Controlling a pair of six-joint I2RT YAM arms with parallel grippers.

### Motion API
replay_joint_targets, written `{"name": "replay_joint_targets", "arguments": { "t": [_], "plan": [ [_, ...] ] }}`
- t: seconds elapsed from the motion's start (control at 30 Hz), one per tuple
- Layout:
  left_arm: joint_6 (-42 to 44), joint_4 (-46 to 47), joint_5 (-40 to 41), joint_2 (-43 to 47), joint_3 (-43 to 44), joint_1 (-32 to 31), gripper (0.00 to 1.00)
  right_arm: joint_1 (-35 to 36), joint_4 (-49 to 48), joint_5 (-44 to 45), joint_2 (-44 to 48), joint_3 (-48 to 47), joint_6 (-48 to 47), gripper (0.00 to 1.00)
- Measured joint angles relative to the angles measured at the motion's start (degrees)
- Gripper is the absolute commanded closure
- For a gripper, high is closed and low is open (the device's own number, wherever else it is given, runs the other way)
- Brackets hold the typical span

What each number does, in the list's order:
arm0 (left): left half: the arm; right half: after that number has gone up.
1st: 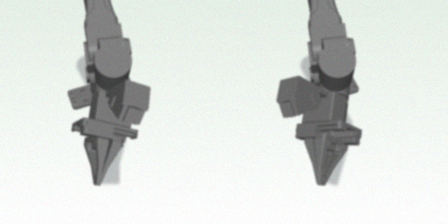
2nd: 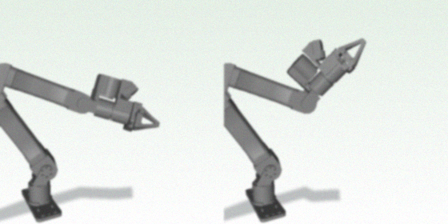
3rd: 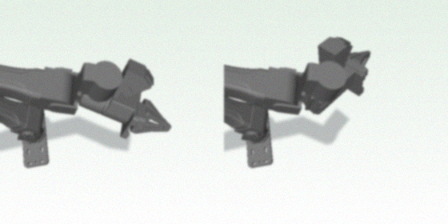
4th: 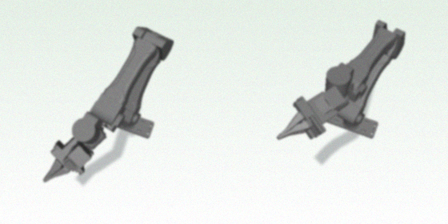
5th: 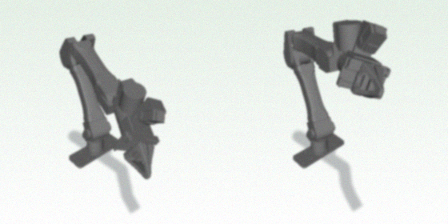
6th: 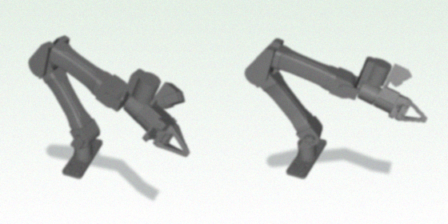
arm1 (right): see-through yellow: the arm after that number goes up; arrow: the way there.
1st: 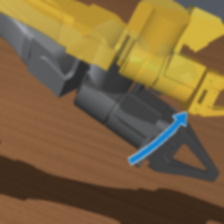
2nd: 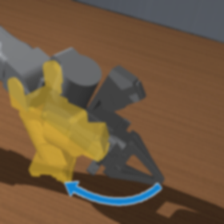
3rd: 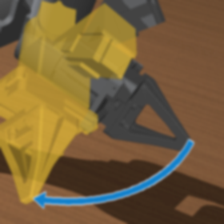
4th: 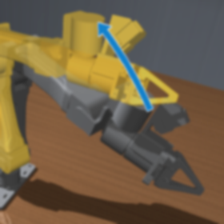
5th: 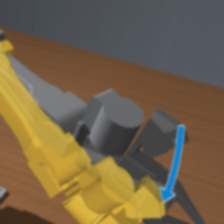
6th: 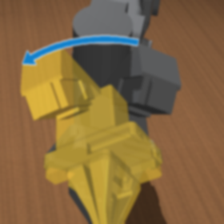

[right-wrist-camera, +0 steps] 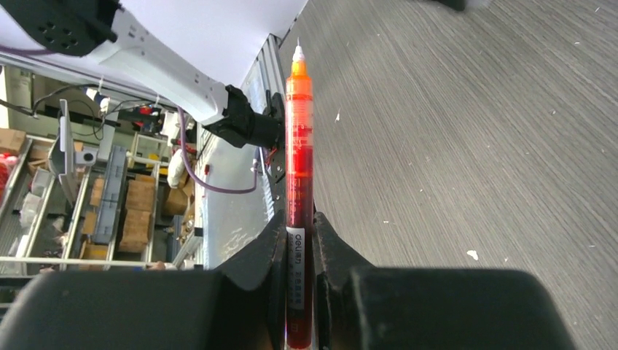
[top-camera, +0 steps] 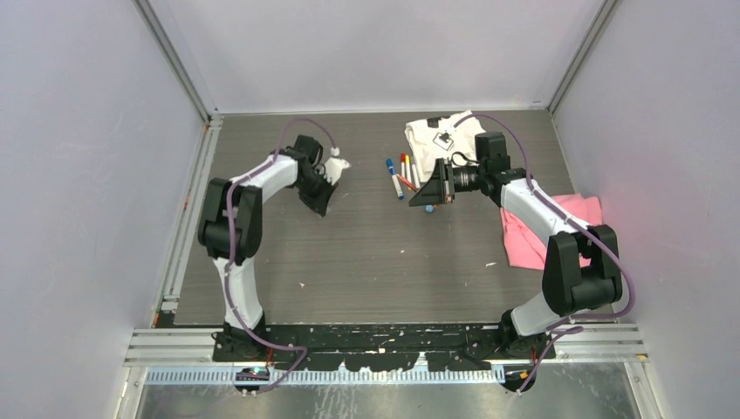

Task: Insert the pens into the pen caps
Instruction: Move the pen cap to the center of the board, then insert the pen cap onto the pen.

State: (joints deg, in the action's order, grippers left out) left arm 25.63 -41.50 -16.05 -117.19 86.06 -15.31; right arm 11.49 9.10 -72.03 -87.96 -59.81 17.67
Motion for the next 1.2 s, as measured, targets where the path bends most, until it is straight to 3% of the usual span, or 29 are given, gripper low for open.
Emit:
{"name": "replay_joint_targets", "arguments": {
  "t": [0.2,0.47,0.67,0.87,1.03,1.2],
  "plan": [
    [5.7,2.1,-6.9,13.1,-16.8,-6.5,0.98,0.0,11.8,2.1,1.4,-1.8,-13.7,0.99],
    [12.3,4.3,-7.1,20.4,-28.2,-16.8,0.94,-0.9,17.9,3.3,2.7,-1.6,-22.0,0.99],
    [13.9,5.9,-3.9,22.1,-29.7,-18.2,0.90,-2.8,18.2,3.2,3.7,-1.0,-22.5,0.99],
    [13.9,6.1,-0.8,21.8,-29.1,-19.7,0.77,-3.8,17.7,3.1,5.1,0.2,-22.1,0.99],
    [13.4,7.4,3.4,21.0,-28.6,-20.0,0.55,-4.4,17.3,2.7,5.7,0.8,-22.0,0.99],
    [10.7,9.4,6.7,21.9,-27.6,-20.0,0.52,-4.8,16.9,2.3,5.9,1.3,-21.8,0.99]
  ]
}}
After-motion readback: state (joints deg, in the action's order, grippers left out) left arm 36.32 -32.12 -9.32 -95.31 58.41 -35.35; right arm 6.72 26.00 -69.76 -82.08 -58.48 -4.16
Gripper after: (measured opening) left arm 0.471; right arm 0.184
